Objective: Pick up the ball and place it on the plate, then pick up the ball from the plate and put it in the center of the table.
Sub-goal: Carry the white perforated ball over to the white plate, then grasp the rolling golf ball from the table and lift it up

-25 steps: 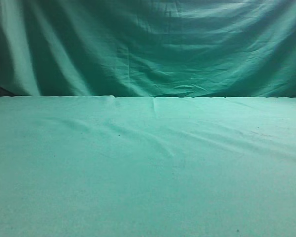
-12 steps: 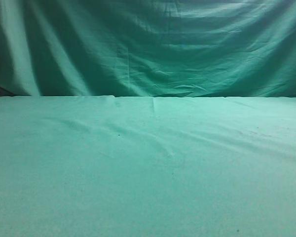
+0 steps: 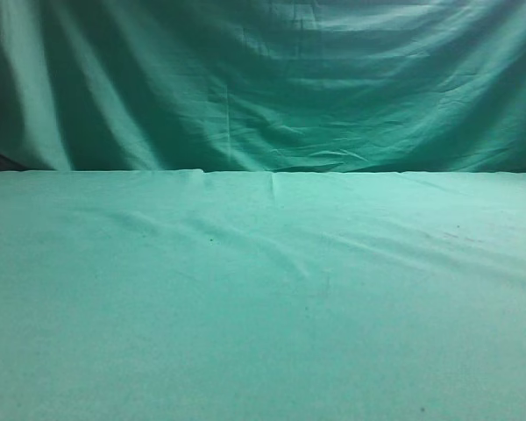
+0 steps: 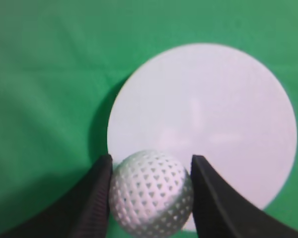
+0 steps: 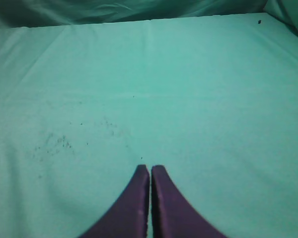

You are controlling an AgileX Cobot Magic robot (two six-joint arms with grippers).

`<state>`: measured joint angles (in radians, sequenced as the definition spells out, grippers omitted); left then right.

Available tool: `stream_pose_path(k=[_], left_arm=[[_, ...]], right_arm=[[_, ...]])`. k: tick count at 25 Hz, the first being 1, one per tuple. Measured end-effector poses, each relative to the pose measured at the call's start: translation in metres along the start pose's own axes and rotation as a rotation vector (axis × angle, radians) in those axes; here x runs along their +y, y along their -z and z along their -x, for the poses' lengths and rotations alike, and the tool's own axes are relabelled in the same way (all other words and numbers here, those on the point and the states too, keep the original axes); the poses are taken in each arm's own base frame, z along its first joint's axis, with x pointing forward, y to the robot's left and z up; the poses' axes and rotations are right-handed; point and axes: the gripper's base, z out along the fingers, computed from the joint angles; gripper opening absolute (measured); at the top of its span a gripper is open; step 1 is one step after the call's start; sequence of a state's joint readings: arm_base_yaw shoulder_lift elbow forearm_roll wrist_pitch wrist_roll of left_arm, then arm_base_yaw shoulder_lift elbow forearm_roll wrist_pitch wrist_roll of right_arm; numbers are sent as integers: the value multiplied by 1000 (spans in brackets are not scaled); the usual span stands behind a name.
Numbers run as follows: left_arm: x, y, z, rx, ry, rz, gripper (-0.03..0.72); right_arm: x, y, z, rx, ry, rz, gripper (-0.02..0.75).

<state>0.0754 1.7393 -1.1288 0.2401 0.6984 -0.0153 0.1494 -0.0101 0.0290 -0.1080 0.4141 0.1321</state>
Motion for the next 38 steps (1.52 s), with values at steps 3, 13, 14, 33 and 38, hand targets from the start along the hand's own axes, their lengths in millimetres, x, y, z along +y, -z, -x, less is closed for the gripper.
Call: stream_pose_path(k=[3, 13, 14, 33, 38], left_arm=[[-1, -7, 5, -40, -13, 4, 314], [-1, -10, 8, -67, -12, 1, 532], [-1, -10, 8, -68, -10, 1, 585], [-1, 117, 74, -234, 124, -323, 206], [4, 175, 60, -384, 84, -319, 52]], right_arm=[[0, 0, 0, 0, 0, 0, 0], [0, 0, 0, 0, 0, 0, 0], [0, 0, 0, 0, 0, 0, 0], [0, 0, 0, 0, 0, 0, 0], [0, 0, 0, 0, 0, 0, 0]])
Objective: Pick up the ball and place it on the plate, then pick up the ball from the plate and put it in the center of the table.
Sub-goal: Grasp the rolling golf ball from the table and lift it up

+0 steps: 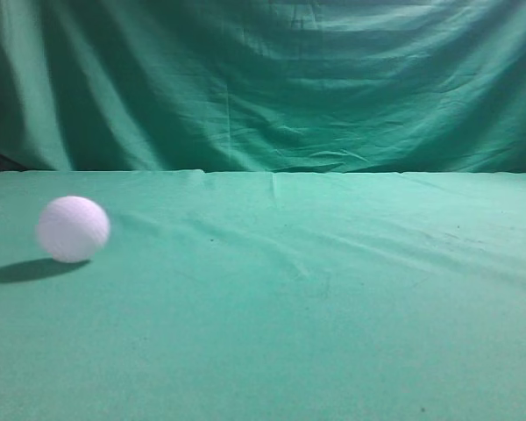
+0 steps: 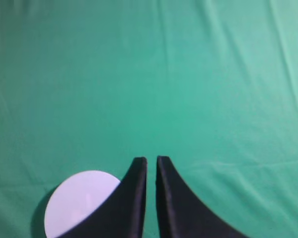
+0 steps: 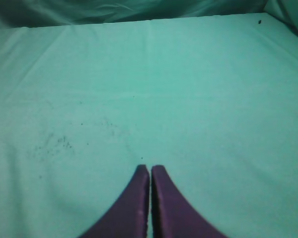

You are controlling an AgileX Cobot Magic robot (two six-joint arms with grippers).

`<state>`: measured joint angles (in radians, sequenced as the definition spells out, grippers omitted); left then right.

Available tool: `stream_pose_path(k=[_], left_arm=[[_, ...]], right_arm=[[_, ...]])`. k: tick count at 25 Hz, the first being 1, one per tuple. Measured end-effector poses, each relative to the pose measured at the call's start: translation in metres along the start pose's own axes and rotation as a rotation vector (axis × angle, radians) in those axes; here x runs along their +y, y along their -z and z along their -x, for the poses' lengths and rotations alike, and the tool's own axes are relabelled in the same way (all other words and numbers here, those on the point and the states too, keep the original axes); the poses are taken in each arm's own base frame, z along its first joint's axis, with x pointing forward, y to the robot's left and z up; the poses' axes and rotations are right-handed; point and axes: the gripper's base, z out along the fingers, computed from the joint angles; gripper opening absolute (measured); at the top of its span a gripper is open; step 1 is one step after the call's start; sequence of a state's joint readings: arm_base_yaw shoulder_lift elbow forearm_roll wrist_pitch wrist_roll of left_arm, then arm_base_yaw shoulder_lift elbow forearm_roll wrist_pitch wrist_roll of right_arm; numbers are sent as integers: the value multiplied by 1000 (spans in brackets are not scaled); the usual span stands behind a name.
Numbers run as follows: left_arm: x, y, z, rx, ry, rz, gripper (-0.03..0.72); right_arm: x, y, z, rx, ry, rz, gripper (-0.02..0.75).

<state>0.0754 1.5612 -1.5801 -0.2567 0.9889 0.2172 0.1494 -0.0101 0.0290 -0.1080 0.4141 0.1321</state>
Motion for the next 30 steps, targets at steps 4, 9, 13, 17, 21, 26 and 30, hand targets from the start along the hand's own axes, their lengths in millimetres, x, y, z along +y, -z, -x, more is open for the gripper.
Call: stream_pose_path(k=[4, 9, 13, 17, 21, 26, 30], left_arm=[[-15, 51, -6, -114, -60, -25, 52], [-34, 92, -36, -244, -140, -98, 52], [-43, 101, -65, -290, -196, -142, 52], [-52, 100, -93, -311, -248, -157, 52], [-66, 103, -126, -355, -310, -188, 52], [-66, 117, -166, -466, -319, -152, 0], [-61, 118, -193, -479, -342, -101, 0]], right_arm=[[0, 0, 0, 0, 0, 0, 0], [0, 0, 0, 0, 0, 0, 0], [-1, 0, 4, -39, 26, -6, 0], [3, 3, 24, -264, -9, 34, 0], [6, 12, 45, -516, -26, 75, 0], [5, 19, 56, -460, -31, 61, 0], [3, 28, 82, -272, -41, 28, 0]])
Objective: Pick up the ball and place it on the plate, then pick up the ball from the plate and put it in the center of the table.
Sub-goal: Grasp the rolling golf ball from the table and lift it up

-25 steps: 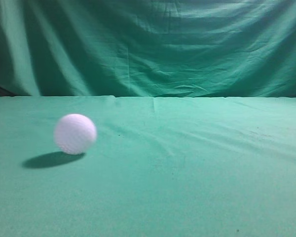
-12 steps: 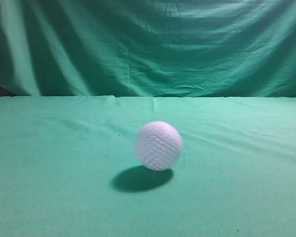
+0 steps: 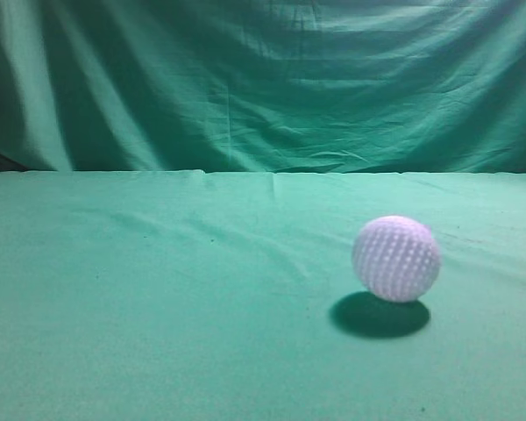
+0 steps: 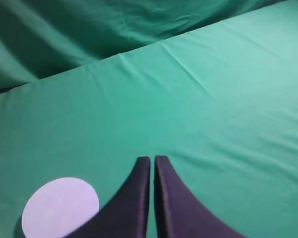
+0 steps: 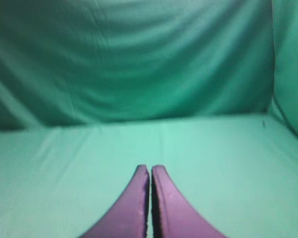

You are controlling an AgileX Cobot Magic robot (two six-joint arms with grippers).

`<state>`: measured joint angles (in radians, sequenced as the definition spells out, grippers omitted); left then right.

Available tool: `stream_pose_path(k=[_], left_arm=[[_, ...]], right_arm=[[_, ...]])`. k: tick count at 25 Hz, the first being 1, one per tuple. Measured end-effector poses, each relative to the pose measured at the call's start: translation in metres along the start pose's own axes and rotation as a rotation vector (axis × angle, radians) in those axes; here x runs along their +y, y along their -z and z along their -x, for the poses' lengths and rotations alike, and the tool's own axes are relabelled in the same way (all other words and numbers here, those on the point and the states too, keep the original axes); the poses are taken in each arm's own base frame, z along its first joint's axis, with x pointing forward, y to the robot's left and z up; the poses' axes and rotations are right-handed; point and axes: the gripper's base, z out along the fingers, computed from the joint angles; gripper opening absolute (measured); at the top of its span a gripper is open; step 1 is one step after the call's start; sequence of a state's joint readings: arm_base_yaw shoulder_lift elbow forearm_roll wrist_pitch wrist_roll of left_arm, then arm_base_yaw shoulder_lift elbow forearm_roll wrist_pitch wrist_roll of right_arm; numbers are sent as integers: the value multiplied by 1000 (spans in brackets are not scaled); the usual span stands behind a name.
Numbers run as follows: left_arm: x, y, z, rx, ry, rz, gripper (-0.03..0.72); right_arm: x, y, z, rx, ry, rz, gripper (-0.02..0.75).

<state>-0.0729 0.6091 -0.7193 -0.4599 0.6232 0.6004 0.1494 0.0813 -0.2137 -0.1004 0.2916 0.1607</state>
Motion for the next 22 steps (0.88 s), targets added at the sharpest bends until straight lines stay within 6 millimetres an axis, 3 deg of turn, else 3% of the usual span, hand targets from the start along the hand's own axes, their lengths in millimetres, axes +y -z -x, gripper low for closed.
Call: stream_pose_path(k=[4, 10, 14, 22], left_arm=[[0, 0, -24, 64, -25, 46, 0], [-1, -2, -45, 150, -52, 49, 0], [-2, -2, -50, 200, -63, 36, 0], [-2, -2, -51, 204, -69, 38, 0]], right_arm=[[0, -9, 21, 245, -5, -34, 0], [0, -25, 24, 432, 61, -42, 0], [4, -34, 35, 582, 182, 23, 0], [37, -81, 49, 881, 338, 286, 0]])
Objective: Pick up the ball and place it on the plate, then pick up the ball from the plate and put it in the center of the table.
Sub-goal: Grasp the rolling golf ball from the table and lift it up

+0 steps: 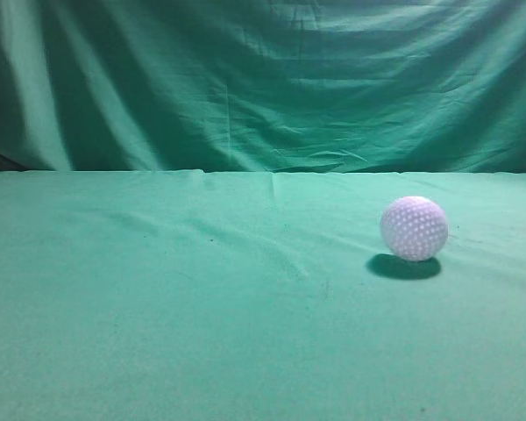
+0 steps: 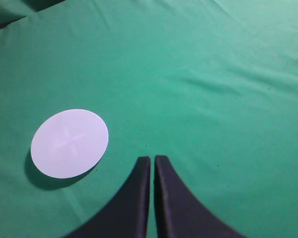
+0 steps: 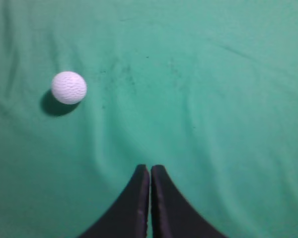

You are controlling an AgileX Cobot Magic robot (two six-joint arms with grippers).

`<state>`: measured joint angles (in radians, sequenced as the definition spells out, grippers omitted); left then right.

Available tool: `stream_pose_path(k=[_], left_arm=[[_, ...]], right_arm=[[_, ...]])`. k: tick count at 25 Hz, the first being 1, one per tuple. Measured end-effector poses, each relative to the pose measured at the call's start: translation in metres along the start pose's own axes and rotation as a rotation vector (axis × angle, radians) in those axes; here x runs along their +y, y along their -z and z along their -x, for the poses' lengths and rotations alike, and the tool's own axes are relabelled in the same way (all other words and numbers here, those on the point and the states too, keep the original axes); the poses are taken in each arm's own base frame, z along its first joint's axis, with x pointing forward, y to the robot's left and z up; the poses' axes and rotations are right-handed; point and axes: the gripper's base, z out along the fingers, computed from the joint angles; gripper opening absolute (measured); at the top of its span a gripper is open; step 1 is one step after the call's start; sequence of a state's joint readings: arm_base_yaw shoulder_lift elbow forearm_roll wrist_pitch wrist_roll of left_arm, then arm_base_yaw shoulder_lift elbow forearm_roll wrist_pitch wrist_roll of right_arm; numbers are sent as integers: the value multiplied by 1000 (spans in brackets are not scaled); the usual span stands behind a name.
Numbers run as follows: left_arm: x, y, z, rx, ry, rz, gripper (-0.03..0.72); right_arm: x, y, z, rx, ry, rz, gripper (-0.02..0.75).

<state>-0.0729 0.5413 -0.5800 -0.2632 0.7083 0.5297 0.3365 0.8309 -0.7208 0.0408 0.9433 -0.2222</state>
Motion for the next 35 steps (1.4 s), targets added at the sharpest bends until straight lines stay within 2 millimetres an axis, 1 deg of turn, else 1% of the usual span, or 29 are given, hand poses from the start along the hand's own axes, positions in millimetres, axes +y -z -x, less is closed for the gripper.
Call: stream_pose_path(k=[3, 8, 13, 14, 15, 16, 19, 22, 24, 25, 26, 27, 31, 35], left_arm=[[0, 0, 0, 1, -3, 3, 0], [0, 0, -1, 8, -9, 4, 0], [0, 0, -3, 28, -14, -1, 0], [0, 0, -3, 29, -14, -2, 0], [0, 0, -3, 29, -14, -2, 0], [0, 0, -3, 29, -14, -2, 0], [0, 0, -3, 29, -14, -2, 0], [0, 0, -3, 29, -14, -2, 0], [0, 0, -3, 32, -19, 2, 0], [0, 0, -3, 33, -22, 4, 0], [1, 0, -3, 35, -26, 7, 0], [1, 0, -4, 36, -28, 9, 0], [1, 0, -4, 36, -30, 10, 0], [1, 0, -4, 38, -31, 10, 0]], right_arm=[[14, -15, 19, 51, 95, 70, 0], [40, -48, 40, 161, 238, 140, 0], [46, -76, 59, 223, 245, 142, 0], [47, -81, 62, 235, 246, 143, 50], [48, -87, 64, 248, 246, 144, 50], [48, -92, 67, 259, 247, 145, 107], [51, -108, 72, 297, 243, 149, 243], [55, -125, 76, 342, 219, 168, 450], [58, -136, 80, 365, 200, 186, 564], [59, -143, 82, 379, 192, 192, 608], [61, -149, 83, 391, 187, 197, 627], [62, -156, 84, 405, 186, 199, 617], [65, -180, 88, 448, 185, 202, 617], [67, -203, 86, 490, 185, 203, 617]])
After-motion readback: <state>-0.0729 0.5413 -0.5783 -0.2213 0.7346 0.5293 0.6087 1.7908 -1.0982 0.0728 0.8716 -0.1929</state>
